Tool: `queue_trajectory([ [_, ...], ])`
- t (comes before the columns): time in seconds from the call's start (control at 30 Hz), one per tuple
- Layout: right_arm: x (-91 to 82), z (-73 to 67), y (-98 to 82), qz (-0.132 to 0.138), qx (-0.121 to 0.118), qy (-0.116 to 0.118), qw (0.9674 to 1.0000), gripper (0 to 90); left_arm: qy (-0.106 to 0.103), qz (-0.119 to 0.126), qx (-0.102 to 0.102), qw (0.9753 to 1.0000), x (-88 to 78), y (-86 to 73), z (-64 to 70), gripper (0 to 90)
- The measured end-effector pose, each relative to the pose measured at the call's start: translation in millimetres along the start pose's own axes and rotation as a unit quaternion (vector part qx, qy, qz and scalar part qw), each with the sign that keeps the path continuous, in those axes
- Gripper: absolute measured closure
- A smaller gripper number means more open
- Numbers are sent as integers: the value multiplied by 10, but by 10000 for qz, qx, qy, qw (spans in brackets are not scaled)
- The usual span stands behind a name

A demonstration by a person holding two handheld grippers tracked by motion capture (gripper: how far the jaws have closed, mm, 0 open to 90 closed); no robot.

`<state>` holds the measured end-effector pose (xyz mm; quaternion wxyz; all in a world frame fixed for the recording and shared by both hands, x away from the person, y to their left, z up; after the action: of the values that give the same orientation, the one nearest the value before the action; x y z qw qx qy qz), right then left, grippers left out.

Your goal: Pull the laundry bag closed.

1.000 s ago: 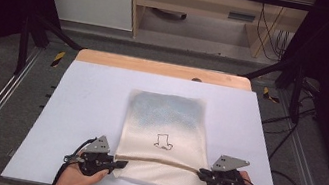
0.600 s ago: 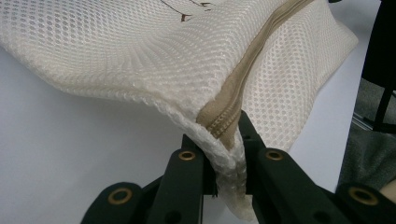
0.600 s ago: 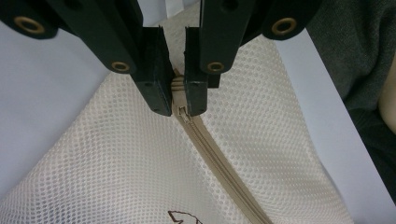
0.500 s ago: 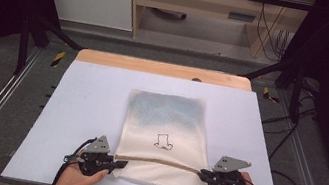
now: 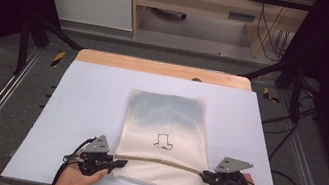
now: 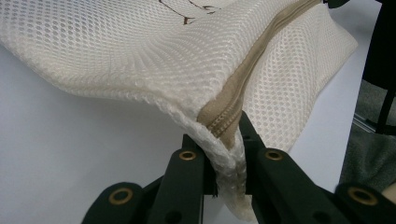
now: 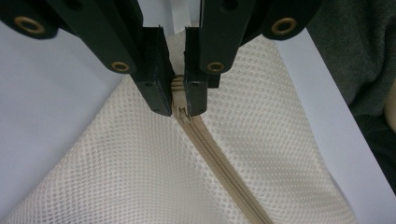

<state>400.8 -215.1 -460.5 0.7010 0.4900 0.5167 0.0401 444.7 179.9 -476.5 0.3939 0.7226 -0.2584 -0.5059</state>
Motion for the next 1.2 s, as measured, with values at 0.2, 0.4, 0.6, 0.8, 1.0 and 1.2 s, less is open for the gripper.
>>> queue_trajectory([
  [0.2, -16, 24, -37, -43, 12, -52, 10000, 822, 9, 5, 5, 10000, -4, 2, -3, 839],
  [0.4, -24, 25, -58, -48, 53, -49, 10000, 822, 17, 16, 16, 10000, -9, 6, -5, 839],
  [0.6, -23, 52, -108, -97, 90, -81, 9999, 822, 27, 18, -9, 10000, -15, 8, 0, 839],
  [0.8, -27, 48, -112, -119, 84, -80, 9999, 822, 20, 13, 13, 10000, -18, 10, -2, 839],
  [1.0, -24, 43, -116, -104, 123, -73, 9998, 821, 4, 6, 18, 10000, -15, 11, -2, 826],
  [1.2, -4, 41, -131, -98, 147, -55, 9998, 759, 117, -43, -12, 9999, -31, 9, -6, 640],
])
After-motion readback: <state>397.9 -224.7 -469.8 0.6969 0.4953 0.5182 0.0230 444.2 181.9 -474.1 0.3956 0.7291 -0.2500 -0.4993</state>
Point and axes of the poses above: each handheld gripper's, and its own axes: x roughly forward along the jaws, y roughly out of its top, z roughly to its right, the point moved 2 cm from there along x, roughly forward along the jaws, and after that the axes turned 4 degrees about z, right-handed, at the moved point
